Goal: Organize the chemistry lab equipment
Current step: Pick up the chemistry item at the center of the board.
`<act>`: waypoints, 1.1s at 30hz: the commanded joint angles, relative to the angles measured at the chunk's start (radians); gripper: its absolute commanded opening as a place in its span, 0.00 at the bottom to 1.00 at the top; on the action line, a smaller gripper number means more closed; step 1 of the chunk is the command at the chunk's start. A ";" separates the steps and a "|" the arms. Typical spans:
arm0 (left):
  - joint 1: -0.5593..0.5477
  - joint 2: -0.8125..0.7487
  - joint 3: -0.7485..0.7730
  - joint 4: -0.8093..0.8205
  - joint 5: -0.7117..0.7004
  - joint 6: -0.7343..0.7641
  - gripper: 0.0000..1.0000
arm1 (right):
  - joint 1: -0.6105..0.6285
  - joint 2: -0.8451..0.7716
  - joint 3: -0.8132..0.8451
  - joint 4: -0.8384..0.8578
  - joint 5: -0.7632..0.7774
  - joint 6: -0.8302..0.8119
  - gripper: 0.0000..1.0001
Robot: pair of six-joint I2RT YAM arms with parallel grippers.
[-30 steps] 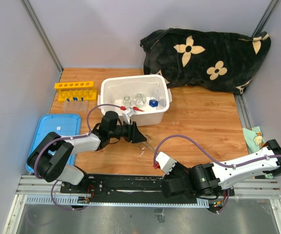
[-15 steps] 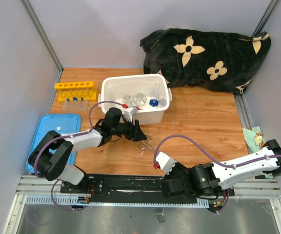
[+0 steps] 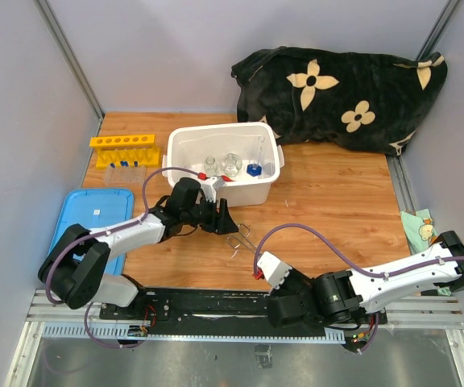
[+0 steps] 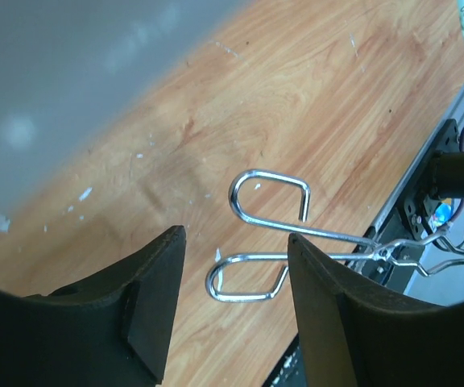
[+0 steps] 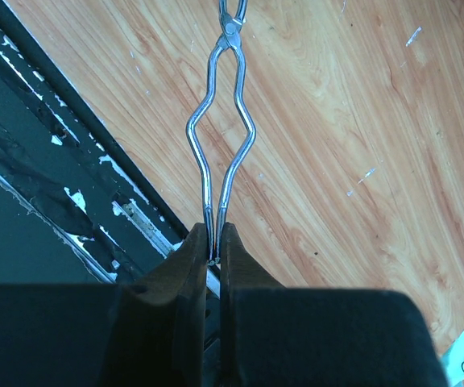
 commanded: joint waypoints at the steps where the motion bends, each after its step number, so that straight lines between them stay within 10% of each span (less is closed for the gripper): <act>1: 0.005 -0.073 0.023 -0.127 -0.034 -0.022 0.58 | 0.016 -0.015 -0.008 0.012 0.054 0.029 0.01; 33: 0.005 -0.737 -0.301 -0.232 0.151 -0.333 0.57 | 0.309 0.084 0.172 -0.365 0.201 0.309 0.01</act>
